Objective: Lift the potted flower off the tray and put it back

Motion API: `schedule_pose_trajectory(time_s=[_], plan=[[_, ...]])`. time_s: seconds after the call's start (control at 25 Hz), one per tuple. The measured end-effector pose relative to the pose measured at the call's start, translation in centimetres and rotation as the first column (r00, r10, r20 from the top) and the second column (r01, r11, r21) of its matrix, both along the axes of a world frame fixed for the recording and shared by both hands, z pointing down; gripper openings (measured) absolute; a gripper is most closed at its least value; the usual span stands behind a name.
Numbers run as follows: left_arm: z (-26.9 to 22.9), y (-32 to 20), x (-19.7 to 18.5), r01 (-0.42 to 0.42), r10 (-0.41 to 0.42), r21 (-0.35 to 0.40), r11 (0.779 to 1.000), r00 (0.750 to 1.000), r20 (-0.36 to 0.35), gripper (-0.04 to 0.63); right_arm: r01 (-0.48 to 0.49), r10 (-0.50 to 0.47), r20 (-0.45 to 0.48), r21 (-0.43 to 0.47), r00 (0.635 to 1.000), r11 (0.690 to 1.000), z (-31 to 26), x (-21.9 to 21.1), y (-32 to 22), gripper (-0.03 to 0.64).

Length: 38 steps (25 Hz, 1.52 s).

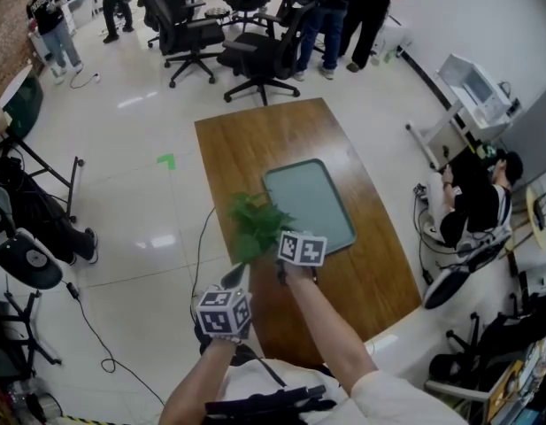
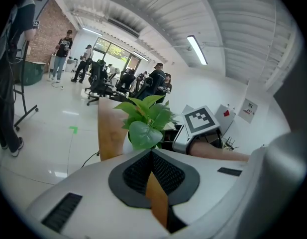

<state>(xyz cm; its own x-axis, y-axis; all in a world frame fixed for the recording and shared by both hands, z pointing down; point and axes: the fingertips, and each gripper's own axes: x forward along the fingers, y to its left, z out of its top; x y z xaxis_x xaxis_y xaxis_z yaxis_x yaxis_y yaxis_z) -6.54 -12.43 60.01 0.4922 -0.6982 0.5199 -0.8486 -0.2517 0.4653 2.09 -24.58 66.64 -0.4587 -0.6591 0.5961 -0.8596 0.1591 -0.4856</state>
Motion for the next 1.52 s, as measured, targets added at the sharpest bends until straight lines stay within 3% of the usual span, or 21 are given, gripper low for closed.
schedule_pose_trajectory(time_s=[0.52, 0.64, 0.96, 1.24, 1.52], plan=[[-1.2, 2.4, 0.1, -0.022, 0.022, 0.024, 0.999, 1.000, -0.003, -0.005, -0.021, 0.020, -0.023, -0.018, 1.000, 1.000, 1.7, 0.3, 2.7, 0.045], [-1.5, 2.6, -0.1, -0.021, 0.021, 0.032, 0.999, 1.000, -0.002, -0.005, -0.034, 0.034, -0.023, -0.014, 0.999, 0.999, 1.4, 0.5, 3.0, 0.077], [-3.1, 2.8, -0.2, -0.020, 0.020, 0.068, 0.998, 1.000, 0.005, -0.005, -0.091, 0.091, 0.002, 0.074, 0.996, 0.993, -3.7, 4.3, 4.2, 0.100], [-5.3, 2.7, 0.6, -0.046, 0.043, 0.130, 0.991, 0.999, 0.023, -0.005, -0.080, 0.084, -0.012, 0.186, 0.996, 0.979, -10.3, 8.5, 8.3, 0.100], [-6.0, 3.4, 1.8, -0.078, 0.073, 0.154, 0.985, 0.997, 0.034, -0.005, -0.076, 0.081, -0.019, 0.198, 0.997, 0.977, -11.3, 9.9, 13.8, 0.097]])
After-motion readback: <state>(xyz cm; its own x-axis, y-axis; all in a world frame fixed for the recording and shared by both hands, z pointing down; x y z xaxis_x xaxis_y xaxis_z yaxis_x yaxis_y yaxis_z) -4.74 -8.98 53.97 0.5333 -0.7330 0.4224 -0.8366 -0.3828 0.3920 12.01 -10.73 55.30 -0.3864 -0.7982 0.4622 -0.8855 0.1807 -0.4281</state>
